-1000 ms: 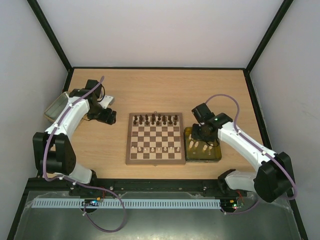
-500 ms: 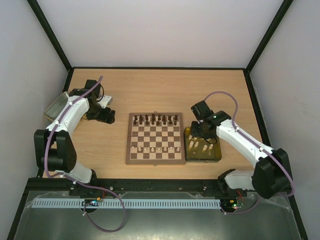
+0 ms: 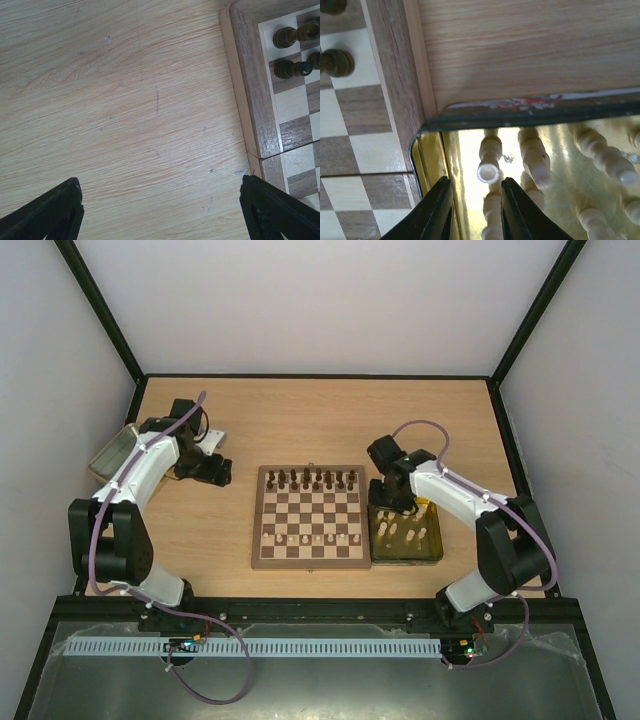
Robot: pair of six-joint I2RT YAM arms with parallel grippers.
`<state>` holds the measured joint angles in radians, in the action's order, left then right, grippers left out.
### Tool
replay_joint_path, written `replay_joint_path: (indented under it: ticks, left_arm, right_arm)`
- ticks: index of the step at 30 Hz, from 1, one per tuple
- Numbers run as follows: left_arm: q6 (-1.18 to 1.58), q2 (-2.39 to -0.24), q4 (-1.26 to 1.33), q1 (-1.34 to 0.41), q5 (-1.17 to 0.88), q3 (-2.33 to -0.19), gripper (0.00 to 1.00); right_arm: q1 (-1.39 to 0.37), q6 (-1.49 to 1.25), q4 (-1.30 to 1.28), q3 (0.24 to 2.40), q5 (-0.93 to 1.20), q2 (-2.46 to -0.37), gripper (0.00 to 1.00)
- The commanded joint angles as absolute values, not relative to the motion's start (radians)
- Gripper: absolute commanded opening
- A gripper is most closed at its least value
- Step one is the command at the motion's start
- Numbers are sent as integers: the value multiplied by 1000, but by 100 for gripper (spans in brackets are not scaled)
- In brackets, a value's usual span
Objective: Set up the chess pieces on the board
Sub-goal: Pick up the chess piece from the storage box.
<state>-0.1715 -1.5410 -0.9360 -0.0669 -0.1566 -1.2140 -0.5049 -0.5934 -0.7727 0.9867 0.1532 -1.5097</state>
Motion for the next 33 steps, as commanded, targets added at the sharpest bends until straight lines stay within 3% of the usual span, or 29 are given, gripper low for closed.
replay_joint_path:
  ticks: [1, 33]
  left_arm:
    - [-159, -1512, -941, -66, -155, -1196, 86]
    - [-152, -1464, -936, -55, -143, -1190, 87]
  right_arm:
    - [-502, -571, -750, 1027, 140, -1549, 25]
    - [-492, -574, -688, 967, 142, -1634, 19]
